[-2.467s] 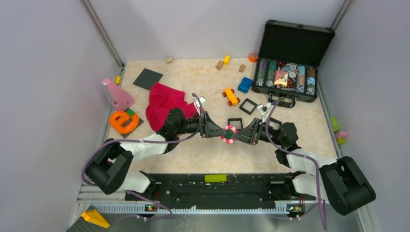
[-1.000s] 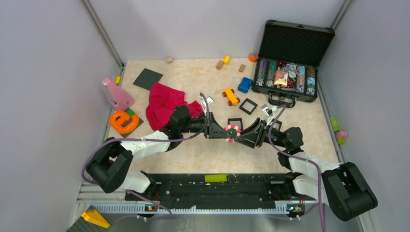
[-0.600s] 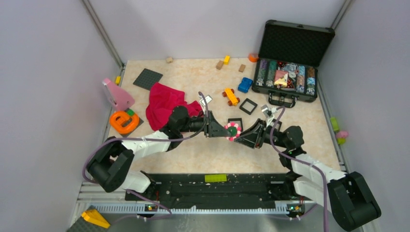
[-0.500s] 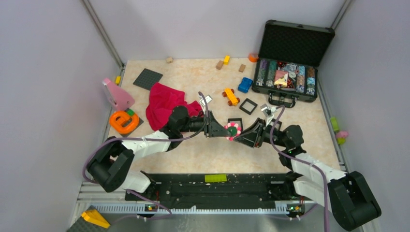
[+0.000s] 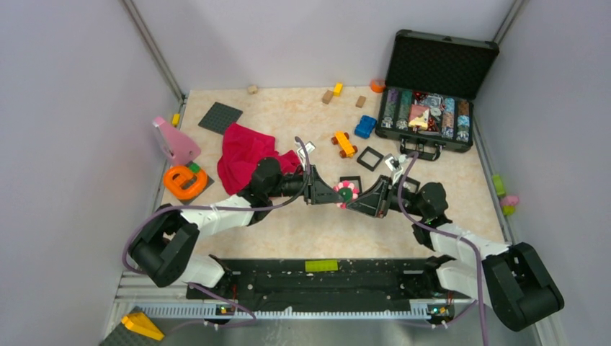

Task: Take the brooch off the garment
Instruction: Close the brooch.

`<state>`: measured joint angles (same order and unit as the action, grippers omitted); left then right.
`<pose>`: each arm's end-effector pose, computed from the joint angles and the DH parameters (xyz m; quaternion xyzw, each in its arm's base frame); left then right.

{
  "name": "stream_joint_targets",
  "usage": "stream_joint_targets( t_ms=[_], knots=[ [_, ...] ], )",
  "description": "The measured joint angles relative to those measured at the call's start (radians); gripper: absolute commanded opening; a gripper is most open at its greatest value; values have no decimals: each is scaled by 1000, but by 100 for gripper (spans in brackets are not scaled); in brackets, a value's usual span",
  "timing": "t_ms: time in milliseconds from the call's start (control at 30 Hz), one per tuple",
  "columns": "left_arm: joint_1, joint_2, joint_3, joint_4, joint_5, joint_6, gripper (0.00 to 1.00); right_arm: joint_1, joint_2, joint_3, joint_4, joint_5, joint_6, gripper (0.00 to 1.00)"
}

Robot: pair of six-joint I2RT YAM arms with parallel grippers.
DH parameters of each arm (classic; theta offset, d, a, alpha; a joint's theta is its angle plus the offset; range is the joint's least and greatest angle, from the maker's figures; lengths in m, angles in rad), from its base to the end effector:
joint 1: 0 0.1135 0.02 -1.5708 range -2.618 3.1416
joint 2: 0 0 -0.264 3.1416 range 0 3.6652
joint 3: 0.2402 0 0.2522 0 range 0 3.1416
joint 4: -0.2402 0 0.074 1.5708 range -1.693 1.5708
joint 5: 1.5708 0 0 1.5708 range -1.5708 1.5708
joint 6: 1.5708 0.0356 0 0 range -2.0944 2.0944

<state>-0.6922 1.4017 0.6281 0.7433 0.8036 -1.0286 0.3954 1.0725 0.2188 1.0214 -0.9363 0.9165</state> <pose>0.2080 -0.2057 0.2425 0.1579 0.6968 -0.6689 0.2051 0.1678 0.1011 0.2161 -0.1847 0.6453 0.6465 0.3626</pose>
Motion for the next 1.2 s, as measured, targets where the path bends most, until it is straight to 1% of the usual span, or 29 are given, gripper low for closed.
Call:
stream_joint_targets(
  t_ms=[33,67,100,167,267,367,400,567,600,633,700,733,867,967,1200],
  knots=[
    [0,-2,0,-3,-1,3,0,0,2,0,1,0,5,18],
    [-1,-3,0,-6,-1,7,0,0,2,0,1,0,9,25],
    [-1,-4,0,-6,-1,8,0,0,2,0,3,0,13,37],
    [-2,-5,0,-11,-5,11,0,1,1,0,9,0,24,39],
    [-4,-5,0,-15,-7,10,0,2,-6,0,18,0,36,34],
    [-4,-5,0,6,0,-3,0,2,-13,0,18,3,46,21],
    [-4,-3,0,21,5,-13,0,2,-16,0,18,6,49,19],
    [-1,12,-4,77,24,-51,0,1,-22,0,21,9,65,18],
    [-1,13,-6,83,26,-55,0,1,-22,0,23,9,71,16],
    [0,13,-8,90,26,-57,1,1,-22,0,26,8,75,12],
    [0,13,-10,100,27,-62,9,1,-22,0,31,8,84,3],
    [0,13,-11,104,27,-63,13,1,-22,0,30,9,89,2],
    [2,13,-14,109,30,-64,24,0,-22,0,25,9,102,0],
    [2,13,-17,111,29,-69,29,-2,-22,0,22,8,107,0],
    [8,14,-41,115,34,-79,30,-6,-22,0,10,8,110,0]
  ],
)
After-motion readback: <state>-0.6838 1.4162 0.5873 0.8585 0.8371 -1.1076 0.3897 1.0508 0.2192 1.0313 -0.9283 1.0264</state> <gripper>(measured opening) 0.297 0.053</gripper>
